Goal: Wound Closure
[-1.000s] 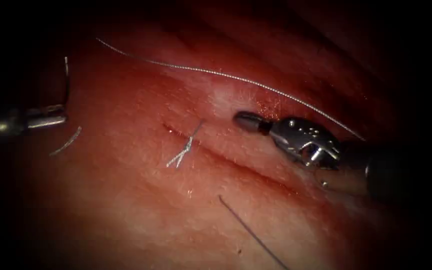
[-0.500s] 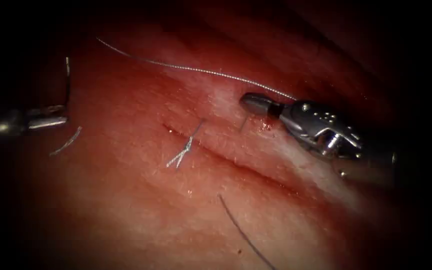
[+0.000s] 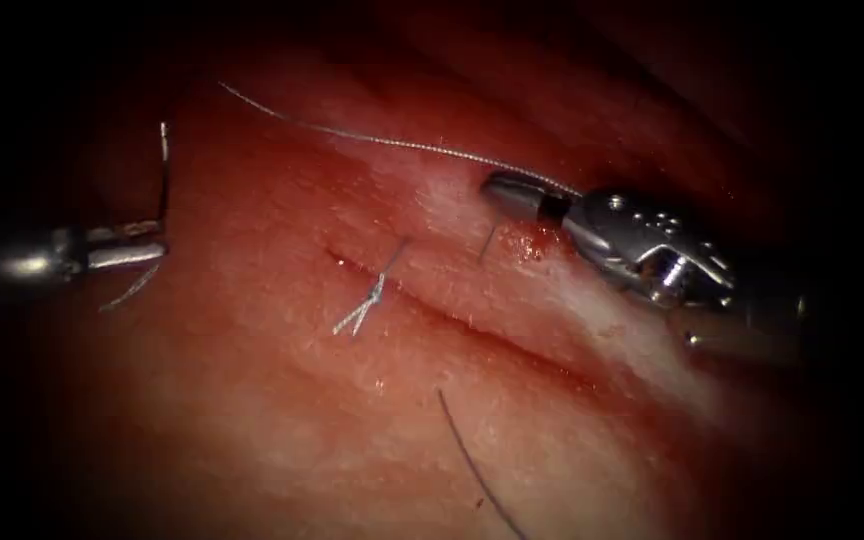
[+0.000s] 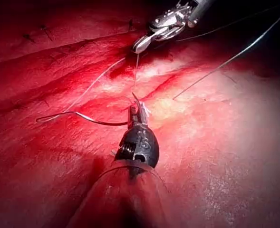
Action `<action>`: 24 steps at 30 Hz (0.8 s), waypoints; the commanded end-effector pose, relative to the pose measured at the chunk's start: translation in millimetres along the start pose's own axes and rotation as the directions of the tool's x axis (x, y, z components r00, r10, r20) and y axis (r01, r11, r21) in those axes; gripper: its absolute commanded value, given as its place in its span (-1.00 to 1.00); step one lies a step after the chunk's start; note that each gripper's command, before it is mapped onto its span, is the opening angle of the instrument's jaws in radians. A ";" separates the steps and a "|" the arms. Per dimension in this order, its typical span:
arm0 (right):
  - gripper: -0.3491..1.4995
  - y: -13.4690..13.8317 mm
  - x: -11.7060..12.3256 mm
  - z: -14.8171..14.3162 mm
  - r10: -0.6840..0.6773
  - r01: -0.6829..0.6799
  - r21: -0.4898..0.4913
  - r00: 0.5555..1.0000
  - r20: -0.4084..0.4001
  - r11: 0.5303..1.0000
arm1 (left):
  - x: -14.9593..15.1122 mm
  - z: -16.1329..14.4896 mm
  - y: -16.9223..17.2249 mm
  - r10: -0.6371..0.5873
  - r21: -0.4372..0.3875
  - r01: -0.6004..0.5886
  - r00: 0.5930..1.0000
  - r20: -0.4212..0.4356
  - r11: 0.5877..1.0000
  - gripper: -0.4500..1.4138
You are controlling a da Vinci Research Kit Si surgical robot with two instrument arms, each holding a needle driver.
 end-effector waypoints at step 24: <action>-1.00 -0.1 -0.1 0.8 -0.022 0.022 0.017 1.000 -0.002 1.000 | -4.6 -0.3 -3.6 -0.076 0.133 0.068 0.996 0.054 0.989 0.04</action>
